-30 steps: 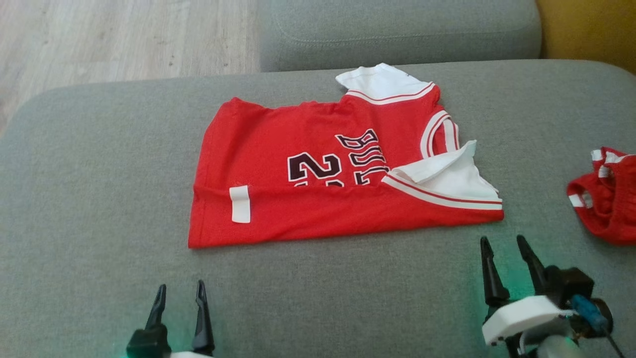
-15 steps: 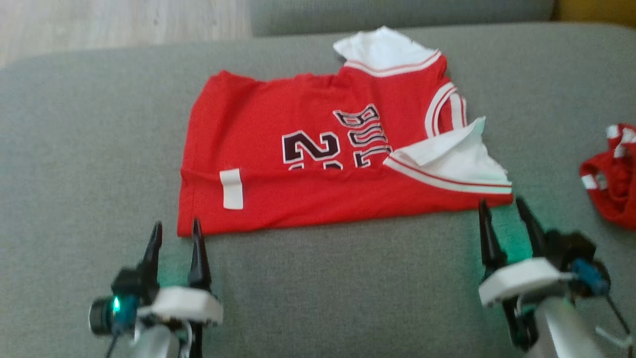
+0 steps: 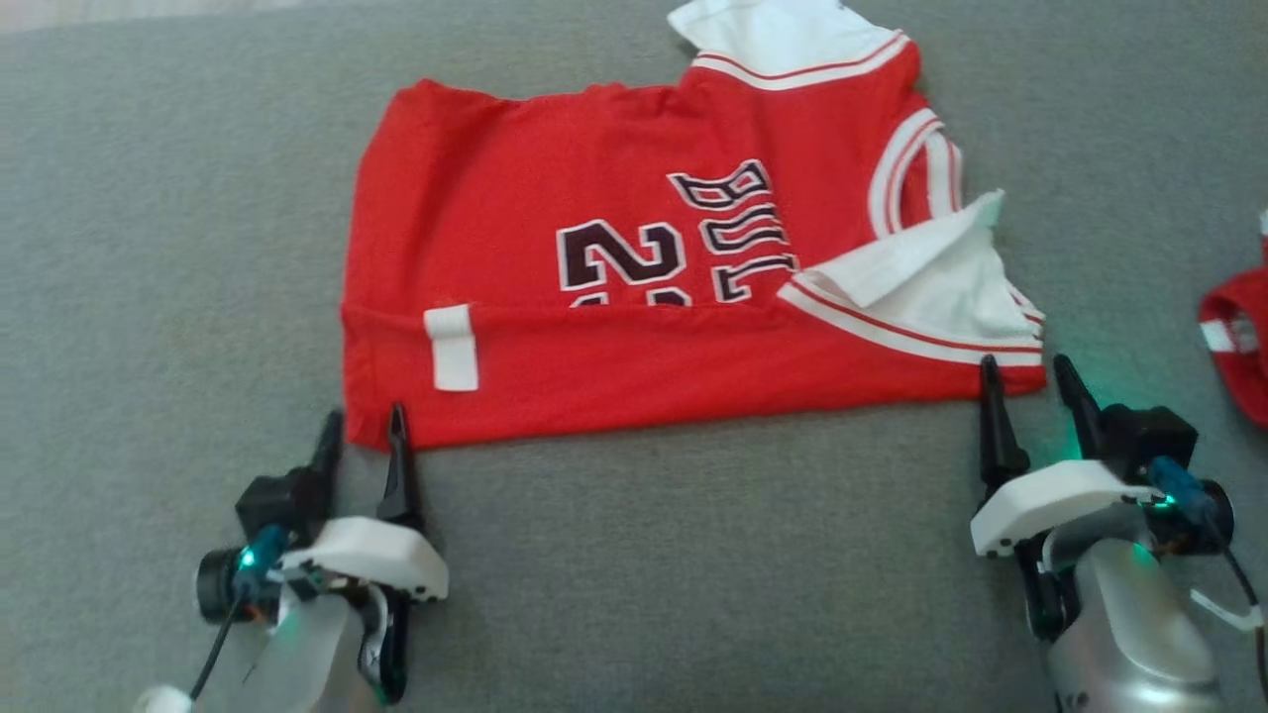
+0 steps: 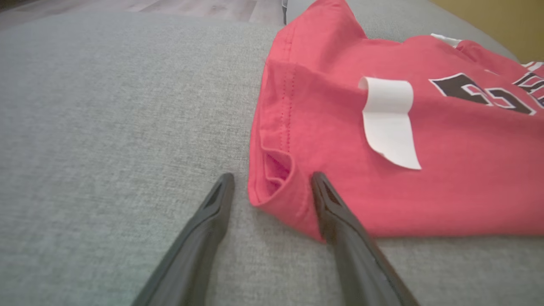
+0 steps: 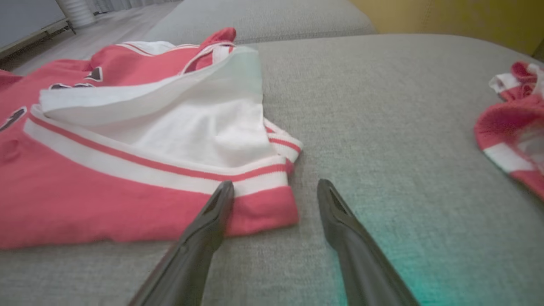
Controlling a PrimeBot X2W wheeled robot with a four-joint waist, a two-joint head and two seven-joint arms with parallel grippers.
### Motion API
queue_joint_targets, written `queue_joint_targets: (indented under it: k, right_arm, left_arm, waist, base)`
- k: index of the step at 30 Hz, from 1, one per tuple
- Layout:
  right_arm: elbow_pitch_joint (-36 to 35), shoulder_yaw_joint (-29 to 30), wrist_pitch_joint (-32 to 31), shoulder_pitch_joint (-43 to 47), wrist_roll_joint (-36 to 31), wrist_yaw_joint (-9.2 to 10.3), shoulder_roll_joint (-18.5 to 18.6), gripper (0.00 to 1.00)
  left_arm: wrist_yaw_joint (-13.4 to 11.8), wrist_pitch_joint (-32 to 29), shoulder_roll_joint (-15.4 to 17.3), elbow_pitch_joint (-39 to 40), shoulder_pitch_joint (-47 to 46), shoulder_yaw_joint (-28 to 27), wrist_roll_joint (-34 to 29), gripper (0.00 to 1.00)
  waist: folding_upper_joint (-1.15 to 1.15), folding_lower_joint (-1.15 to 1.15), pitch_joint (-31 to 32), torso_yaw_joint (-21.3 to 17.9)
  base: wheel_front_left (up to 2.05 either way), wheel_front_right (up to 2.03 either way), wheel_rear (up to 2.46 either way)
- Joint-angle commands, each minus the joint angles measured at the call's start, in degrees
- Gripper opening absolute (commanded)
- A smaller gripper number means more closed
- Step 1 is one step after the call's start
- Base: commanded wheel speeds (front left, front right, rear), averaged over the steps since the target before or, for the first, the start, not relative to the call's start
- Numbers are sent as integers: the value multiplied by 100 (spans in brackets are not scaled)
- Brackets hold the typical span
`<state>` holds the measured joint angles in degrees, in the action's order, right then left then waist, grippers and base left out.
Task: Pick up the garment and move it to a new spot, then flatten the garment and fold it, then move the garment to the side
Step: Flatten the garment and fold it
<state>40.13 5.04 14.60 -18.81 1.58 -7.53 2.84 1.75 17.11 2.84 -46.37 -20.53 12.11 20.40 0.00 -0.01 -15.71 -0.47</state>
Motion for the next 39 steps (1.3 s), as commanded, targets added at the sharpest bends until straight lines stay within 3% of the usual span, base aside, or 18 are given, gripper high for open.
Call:
queue_joint_targets:
  k: [1,2,3,4,5,8,11,18,29,30,31,32,39]
  right_arm:
    - [165,-121,14,-169,-31,4,21,100]
    - [165,-121,14,-169,-31,4,21,100]
    - [341,-155,11,-212,8,4,17,100]
    - [499,-229,9,-248,64,4,13,75]
    - [635,-280,10,-277,145,4,11,0]
    - [794,-408,26,-358,479,4,7,0]
    - [362,-482,36,-372,757,4,6,0]
    - [-454,-370,39,-13,1214,4,20,0]
    - [-437,-380,40,1299,1541,4,93,0]
    - [-434,-367,40,1349,1551,4,93,9]
    - [-450,-337,40,1372,1551,4,92,80]
    - [-492,-301,40,1374,1528,4,94,100]
    - [-919,-155,40,950,1264,4,123,100]
  left_arm:
    - [90,-211,4,-467,100,121,128,16]
    - [90,-211,4,-467,100,121,128,16]
    - [129,-211,4,-564,65,246,204,0]
    - [174,-211,4,-642,37,362,304,0]
    - [202,-211,4,-696,12,460,399,0]
    - [248,-211,4,-716,-14,593,711,0]
    - [206,-211,4,-497,-90,572,848,0]
    - [-94,-211,122,492,105,-15,253,0]
    - [-42,-211,32,244,1304,-143,122,0]
    - [-63,-211,26,232,1356,-151,130,4]
    - [-95,-211,21,253,1382,-168,129,92]
    - [-122,-211,17,285,1388,-180,124,100]
    - [-162,-211,77,879,803,-365,-173,100]
  waist:
    - [0,1,-7,21]
    - [0,1,-7,21]
    - [0,1,-8,36]
    - [0,1,-4,49]
    - [0,1,3,60]
    - [0,1,83,83]
    - [0,1,223,102]
    - [0,1,896,123]
    - [0,1,1357,114]
    - [0,1,1336,114]
    - [0,1,1314,114]
    - [0,1,1275,117]
    - [0,1,911,208]
  base:
    - [0,0,0]
    - [0,0,0]
    - [0,0,0]
    - [0,0,0]
    - [0,0,0]
    - [0,0,0]
    - [0,0,0]
    - [0,0,0]
    - [0,0,0]
    - [0,0,0]
    - [0,0,0]
    - [0,0,0]
    - [0,0,0]
